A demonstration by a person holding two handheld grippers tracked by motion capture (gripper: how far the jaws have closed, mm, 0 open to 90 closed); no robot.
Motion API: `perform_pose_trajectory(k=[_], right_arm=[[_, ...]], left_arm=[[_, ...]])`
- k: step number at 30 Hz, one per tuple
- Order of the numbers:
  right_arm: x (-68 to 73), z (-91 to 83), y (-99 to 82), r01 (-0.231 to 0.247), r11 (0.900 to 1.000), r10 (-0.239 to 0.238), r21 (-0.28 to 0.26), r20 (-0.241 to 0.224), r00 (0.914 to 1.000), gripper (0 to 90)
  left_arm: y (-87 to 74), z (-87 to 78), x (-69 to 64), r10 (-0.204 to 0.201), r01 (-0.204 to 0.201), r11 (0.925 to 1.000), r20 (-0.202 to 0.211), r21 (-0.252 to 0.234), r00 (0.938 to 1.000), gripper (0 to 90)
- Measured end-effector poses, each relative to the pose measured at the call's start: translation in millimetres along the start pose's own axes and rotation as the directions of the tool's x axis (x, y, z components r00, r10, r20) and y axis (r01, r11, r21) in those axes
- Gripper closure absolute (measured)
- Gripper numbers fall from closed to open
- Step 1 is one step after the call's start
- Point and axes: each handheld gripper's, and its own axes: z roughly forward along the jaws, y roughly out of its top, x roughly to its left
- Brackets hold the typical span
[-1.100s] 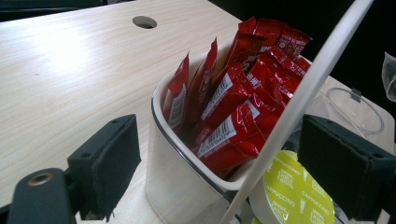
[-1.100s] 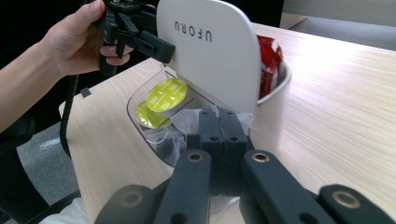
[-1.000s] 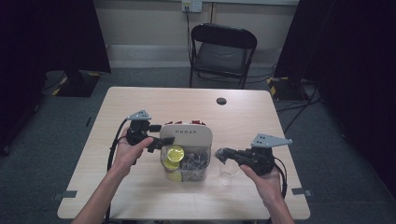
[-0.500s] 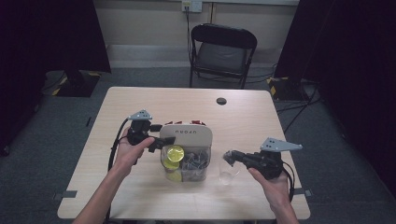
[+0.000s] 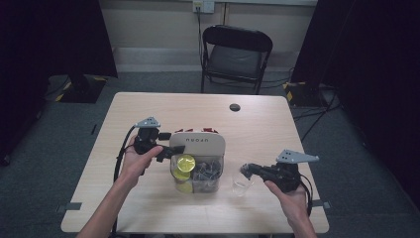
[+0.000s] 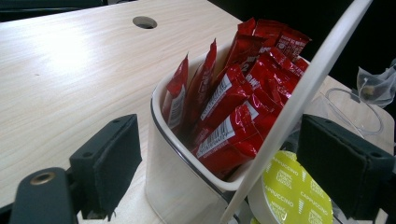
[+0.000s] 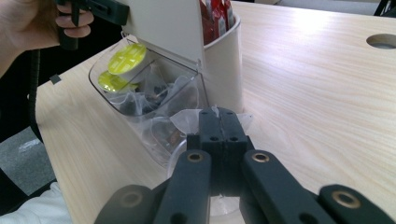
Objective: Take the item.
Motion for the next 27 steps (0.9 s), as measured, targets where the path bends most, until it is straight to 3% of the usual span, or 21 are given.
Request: perform_pose_trajectory(k=[13, 27], right_arm=[[-2.0, 10.8, -8.1, 0.024, 0.9984, -0.024, 0.052, 0.006, 0.9997, 90.0], [-3.7, 13.6, -11.1, 0.01, 0.9971, -0.011, 0.075, 0.012, 0.9999, 85.5]], left_arm=[[0.2, -0.3, -0.6, 0.004, -0.004, 1.0, -0.003, 0.005, 1.0, 14.6], [0.0, -0.7, -0.8, 0.0, 0.0, 1.0, -0.005, 0.004, 1.0, 14.6]])
